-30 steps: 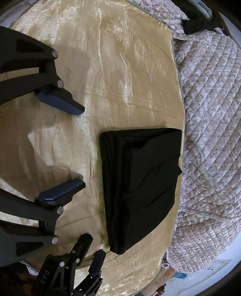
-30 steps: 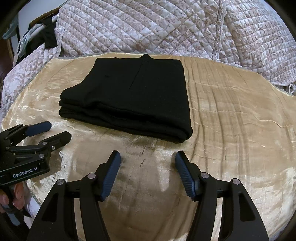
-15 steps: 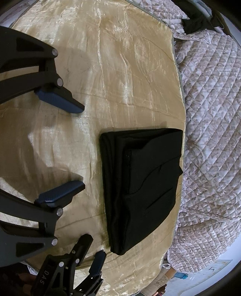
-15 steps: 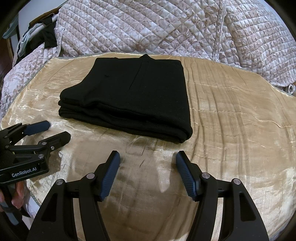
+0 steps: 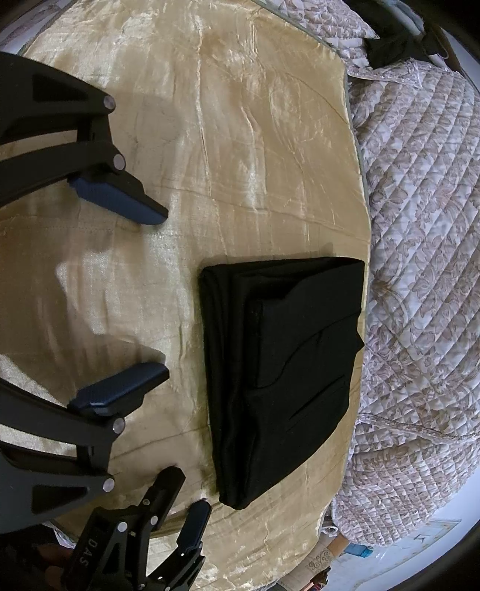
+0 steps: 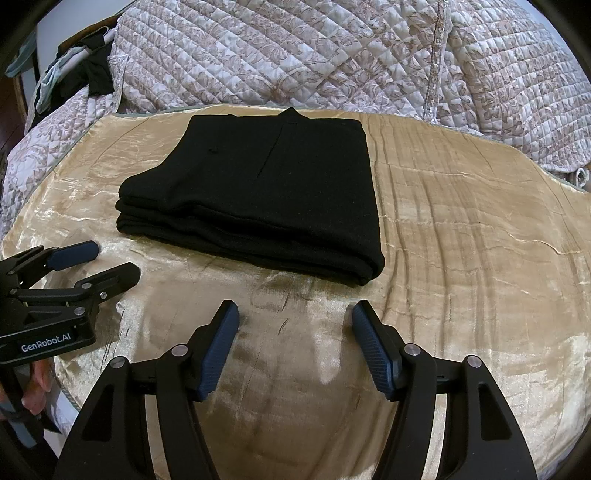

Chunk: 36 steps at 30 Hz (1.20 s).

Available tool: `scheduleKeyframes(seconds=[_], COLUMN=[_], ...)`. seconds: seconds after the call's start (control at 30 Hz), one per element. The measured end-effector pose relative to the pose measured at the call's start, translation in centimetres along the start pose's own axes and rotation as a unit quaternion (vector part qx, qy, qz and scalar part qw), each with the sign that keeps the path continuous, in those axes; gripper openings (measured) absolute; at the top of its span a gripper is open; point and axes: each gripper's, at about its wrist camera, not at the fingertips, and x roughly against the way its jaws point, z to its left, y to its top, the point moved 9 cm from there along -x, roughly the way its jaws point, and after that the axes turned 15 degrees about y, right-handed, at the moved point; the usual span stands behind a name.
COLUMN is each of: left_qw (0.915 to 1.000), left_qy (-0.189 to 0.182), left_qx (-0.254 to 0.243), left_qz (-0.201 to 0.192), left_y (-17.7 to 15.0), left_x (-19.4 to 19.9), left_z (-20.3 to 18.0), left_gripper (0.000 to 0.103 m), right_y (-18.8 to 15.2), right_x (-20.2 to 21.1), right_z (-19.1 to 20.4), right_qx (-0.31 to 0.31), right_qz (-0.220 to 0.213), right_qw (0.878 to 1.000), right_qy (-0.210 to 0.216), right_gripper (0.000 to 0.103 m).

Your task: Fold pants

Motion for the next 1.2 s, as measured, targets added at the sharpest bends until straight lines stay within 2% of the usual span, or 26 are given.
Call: scheduleKeyframes(seconds=[1.2], left_qw=[1.0000], left_qy=[0.001], left_qx=[-0.002], left_qz=[0.004], left_y=[-0.25], left_x=[-0.02], left_z=[0.06], left_gripper=[0.085], right_y=[-0.03], right_x=[0.00], right_z=[0.00], right_qx=[0.002], right_qz=[-0.001], right_qw=[1.000], right_qy=[-0.002], right_gripper=[0.067])
